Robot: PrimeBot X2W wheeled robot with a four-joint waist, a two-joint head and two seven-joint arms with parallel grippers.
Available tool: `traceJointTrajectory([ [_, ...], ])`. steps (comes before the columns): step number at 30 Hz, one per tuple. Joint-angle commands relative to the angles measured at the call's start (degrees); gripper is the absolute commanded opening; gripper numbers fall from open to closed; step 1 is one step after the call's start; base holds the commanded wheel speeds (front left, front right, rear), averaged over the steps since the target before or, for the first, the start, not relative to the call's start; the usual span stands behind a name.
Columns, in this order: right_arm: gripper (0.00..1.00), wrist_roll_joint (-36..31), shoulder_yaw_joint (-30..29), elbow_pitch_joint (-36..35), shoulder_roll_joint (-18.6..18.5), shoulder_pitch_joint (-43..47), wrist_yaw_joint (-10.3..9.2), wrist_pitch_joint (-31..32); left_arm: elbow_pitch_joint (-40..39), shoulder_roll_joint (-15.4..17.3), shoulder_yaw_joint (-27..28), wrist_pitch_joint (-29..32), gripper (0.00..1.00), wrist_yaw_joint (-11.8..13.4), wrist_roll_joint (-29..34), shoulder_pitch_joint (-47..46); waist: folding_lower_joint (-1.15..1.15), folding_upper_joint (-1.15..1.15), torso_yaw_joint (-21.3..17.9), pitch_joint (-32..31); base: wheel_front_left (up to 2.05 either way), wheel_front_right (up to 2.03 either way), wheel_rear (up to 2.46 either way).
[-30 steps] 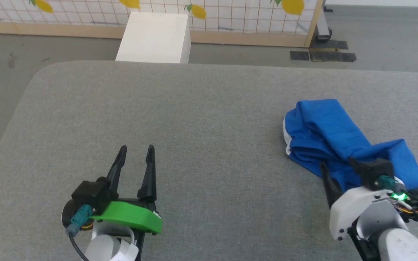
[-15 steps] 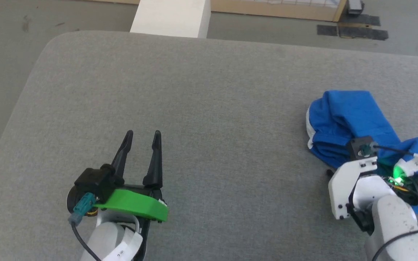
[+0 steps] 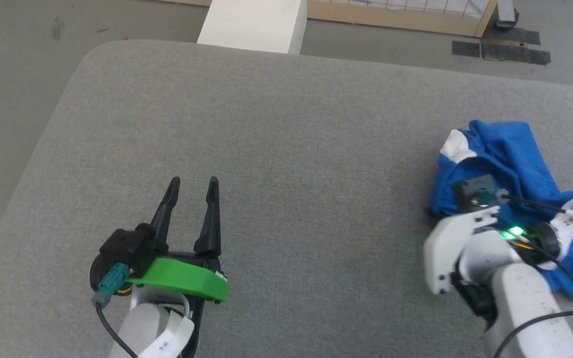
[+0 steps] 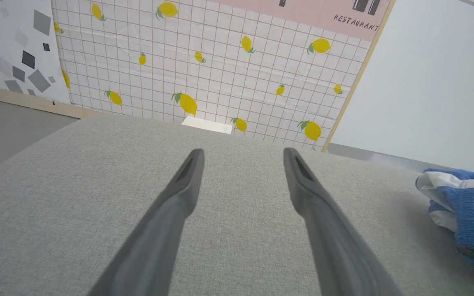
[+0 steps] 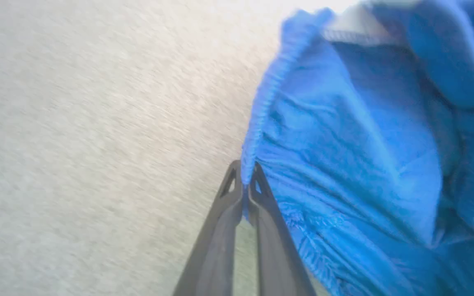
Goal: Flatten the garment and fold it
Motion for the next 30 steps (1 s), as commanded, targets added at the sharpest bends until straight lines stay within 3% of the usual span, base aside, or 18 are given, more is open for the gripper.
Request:
traceJointTrajectory([
  [1,0.0,1.55,2.39,-1.91,0.24,0.28,-0.06,-1.75,-0.06,-0.14,0.21,-0.22,1.0,0.18,0.24,-0.05,0.0,0.0,-0.33,-0.78,0.0,0.0,0.0],
  [7,0.0,7.7,17.89,-7.73,0.24,-0.15,-0.06,-4.18,-0.11,-0.14,0.64,-0.22,1.0,0.02,0.45,0.27,0.0,0.0,-1.0,-1.76,0.0,0.0,0.0],
  [13,0.0,11.33,28.43,-2.47,0.24,-0.97,-0.06,-0.3,-0.03,-0.14,-0.25,-0.22,1.0,-0.01,0.14,-0.19,0.0,0.0,-0.48,-1.74,0.0,0.0,0.0],
  [14,0.46,11.73,29.15,-1.53,0.24,-1.1,-0.06,-0.04,0.01,-0.14,-0.48,-0.22,1.0,-0.01,0.07,-0.33,0.0,0.0,-0.24,-1.68,0.0,0.0,0.0],
  [15,1.0,12.2,29.61,-0.56,0.24,-1.32,-0.06,0.15,0.01,-0.14,-0.68,-0.22,1.0,0.0,0.0,-0.44,0.0,0.0,-0.05,-1.64,0.0,0.0,0.0],
  [21,1.0,13.54,27.47,-1.89,0.24,-1.12,-0.06,-2.45,0.04,-0.14,-0.21,-0.22,1.0,0.17,0.23,0.02,0.0,0.0,-0.28,-2.53,0.0,0.0,0.0],
  [30,1.0,9.8,13.11,-15.56,0.24,7.1,-0.06,-14.61,0.15,-0.14,1.07,-0.22,1.0,0.0,0.95,2.03,0.0,0.0,-3.59,-5.45,0.0,0.0,0.0],
])
